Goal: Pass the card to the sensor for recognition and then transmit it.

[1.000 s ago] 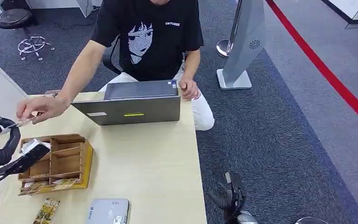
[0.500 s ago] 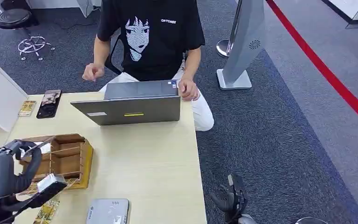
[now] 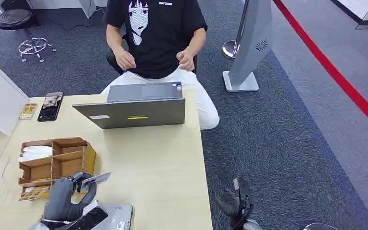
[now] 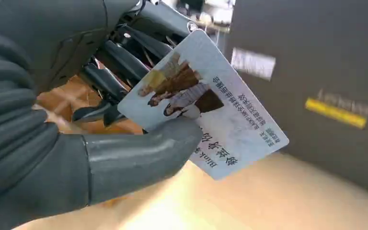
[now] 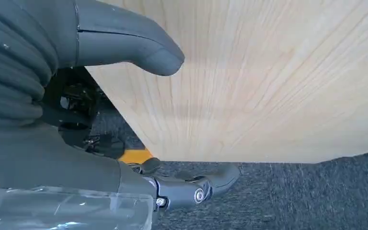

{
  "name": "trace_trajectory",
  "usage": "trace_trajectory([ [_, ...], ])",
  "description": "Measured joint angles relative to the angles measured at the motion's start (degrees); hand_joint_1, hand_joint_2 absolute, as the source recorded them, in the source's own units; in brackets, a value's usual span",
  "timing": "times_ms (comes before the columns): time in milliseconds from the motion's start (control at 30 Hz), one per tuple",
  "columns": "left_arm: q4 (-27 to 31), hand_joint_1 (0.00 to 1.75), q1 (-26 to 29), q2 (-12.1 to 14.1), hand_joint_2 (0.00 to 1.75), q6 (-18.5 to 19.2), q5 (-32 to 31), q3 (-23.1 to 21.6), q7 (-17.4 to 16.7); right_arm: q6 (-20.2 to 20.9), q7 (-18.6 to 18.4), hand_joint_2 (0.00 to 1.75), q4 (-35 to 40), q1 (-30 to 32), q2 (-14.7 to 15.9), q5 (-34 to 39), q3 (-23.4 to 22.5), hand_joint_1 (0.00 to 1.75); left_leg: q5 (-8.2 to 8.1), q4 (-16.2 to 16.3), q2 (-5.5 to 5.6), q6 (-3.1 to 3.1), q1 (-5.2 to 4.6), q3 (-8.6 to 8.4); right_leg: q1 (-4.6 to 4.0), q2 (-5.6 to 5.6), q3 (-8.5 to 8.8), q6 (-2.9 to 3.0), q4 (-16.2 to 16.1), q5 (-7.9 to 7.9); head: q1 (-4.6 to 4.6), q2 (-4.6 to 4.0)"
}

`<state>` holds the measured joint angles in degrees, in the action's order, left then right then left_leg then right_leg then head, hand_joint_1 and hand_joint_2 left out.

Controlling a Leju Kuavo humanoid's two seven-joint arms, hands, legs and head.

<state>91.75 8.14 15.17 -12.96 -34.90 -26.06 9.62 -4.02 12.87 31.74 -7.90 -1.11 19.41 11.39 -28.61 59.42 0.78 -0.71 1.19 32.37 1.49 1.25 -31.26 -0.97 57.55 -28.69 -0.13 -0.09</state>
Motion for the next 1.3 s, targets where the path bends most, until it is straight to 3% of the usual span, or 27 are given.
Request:
trace_trajectory([
  [433,-3.71,1.75,0.12,-1.35,1.75,0.72,2.47,-7.71,-3.8,-0.39,-0.04,1.75,0.0,-0.31,-0.11,0.09,-0.07,0.0,0.0,0.0,0.01,0.0,0.0,0.02,0.0,-0.02,0.0,0.0,0.0,0.0,-0.02,0.0],
  [767,-3.34,1.75,0.24,-1.16,1.75,-0.17,1.18,-10.34,-6.36,-0.59,-0.02,1.75,0.0,-0.38,-0.11,-0.09,-0.55,0.0,0.0,0.0,0.02,0.0,0.0,0.02,0.0,-0.02,0.0,0.0,0.0,0.0,-0.02,0.0],
  [967,-1.77,1.75,1.62,0.62,1.75,-0.35,1.09,-11.34,-9.14,-1.05,0.22,1.75,0.0,-0.38,-0.11,-0.13,-1.07,0.0,0.0,0.0,0.02,0.0,0.0,0.02,0.0,-0.02,-0.01,0.0,0.0,0.0,-0.02,0.0],
  [1300,1.73,1.75,3.95,5.97,1.75,-2.45,2.8,-13.24,-14.23,-1.2,0.31,1.75,0.0,-0.33,-0.09,-1.25,-2.21,0.0,0.01,-0.01,0.01,0.0,0.01,0.02,-0.01,-0.02,-0.01,0.0,0.0,0.0,-0.02,0.0],
])
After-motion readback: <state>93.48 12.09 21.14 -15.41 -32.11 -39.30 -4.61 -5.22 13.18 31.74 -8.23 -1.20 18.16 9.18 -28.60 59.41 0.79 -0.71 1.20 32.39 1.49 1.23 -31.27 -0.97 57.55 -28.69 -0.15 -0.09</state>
